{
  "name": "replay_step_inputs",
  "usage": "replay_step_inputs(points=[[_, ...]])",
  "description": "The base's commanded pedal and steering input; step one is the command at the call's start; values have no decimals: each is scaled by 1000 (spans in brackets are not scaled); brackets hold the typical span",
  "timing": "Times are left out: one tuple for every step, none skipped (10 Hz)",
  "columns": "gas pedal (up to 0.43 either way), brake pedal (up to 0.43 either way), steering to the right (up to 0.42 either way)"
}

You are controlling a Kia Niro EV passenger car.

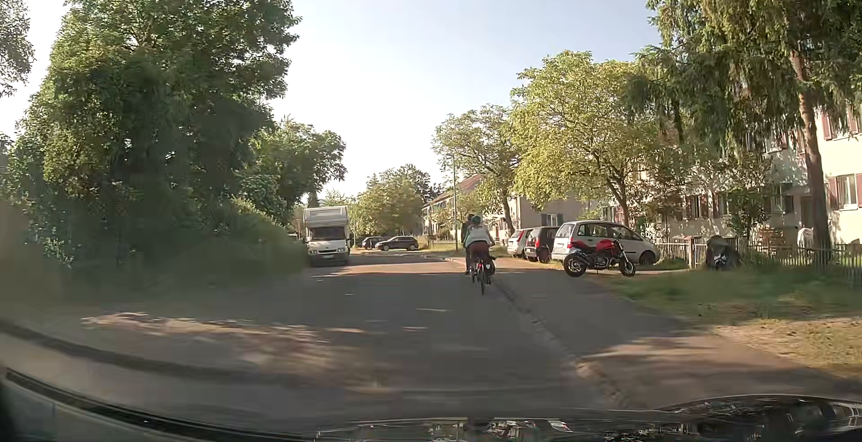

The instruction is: Follow the waypoints while adhering to traffic rules and regulations

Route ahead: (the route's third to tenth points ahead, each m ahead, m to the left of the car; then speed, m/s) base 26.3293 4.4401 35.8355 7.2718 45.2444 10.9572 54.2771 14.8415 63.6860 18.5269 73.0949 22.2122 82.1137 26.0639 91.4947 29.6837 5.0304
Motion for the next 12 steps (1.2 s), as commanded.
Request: replay_step_inputs(points=[[47,0,-5],[47,0,-1],[39,0,1],[39,0,0],[28,0,-1],[28,0,-1],[20,0,-1],[8,0,-1],[0,0,0],[0,0,-1],[0,0,-3],[0,0,-6]])
